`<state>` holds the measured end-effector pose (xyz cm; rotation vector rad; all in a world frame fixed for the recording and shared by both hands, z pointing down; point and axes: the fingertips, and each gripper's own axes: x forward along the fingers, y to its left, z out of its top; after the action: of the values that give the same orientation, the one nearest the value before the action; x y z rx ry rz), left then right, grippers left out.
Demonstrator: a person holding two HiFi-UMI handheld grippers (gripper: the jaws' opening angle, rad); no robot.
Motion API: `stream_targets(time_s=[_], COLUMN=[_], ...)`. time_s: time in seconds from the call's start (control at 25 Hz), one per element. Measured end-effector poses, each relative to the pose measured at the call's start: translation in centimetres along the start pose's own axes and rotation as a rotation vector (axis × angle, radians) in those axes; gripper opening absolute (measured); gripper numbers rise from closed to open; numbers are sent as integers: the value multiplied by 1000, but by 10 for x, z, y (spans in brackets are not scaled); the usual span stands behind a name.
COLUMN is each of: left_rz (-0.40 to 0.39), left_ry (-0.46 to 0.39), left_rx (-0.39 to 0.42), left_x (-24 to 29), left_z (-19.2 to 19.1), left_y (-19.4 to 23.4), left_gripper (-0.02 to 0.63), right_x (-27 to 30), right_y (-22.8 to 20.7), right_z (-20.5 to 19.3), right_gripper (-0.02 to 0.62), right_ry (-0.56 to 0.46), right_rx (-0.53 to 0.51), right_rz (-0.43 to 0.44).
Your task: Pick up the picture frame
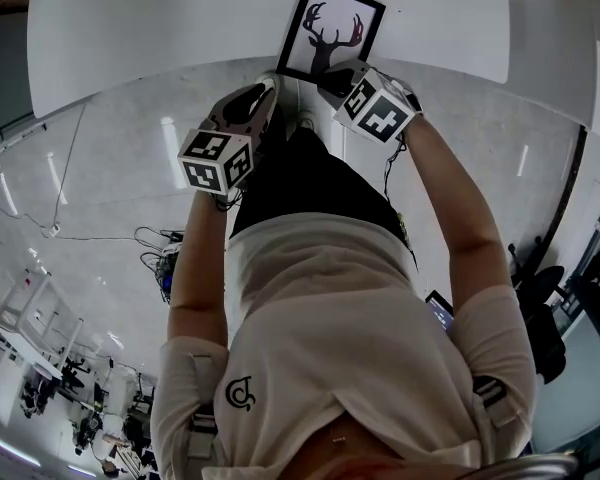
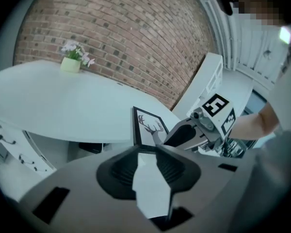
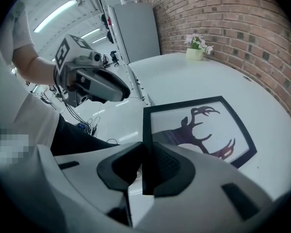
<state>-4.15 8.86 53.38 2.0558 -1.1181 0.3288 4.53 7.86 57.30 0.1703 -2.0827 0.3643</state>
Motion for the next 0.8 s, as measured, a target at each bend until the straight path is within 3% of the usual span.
stream_targets(time_s=[0.08, 0.24, 0.4, 0.48, 0.64, 0.8], left_rz=[-50, -120, -225, -268, -287, -338], left_ry=[2, -31, 21, 58, 120, 153], left_rx=[-111, -357, -532, -558, -534, -545], left_x=[13, 34, 57, 65, 78, 86], left_z=[1, 9, -4, -7, -13, -12], left_y=[6, 14, 16, 13, 11, 2], left_gripper=[235, 316, 324, 324, 319, 253], right_x=[2, 1, 1, 0, 0, 0], right_y=[-2, -3, -3, -4, -4, -3], right_z=[1, -2, -5, -6, -6, -6], right_gripper=[75, 75, 75, 75, 75, 74], right_ry=[-6, -2, 8, 12, 11, 4], right_rx=[-18, -63, -89, -97, -105, -107], right_rz=[-4, -7, 5, 13, 23, 29])
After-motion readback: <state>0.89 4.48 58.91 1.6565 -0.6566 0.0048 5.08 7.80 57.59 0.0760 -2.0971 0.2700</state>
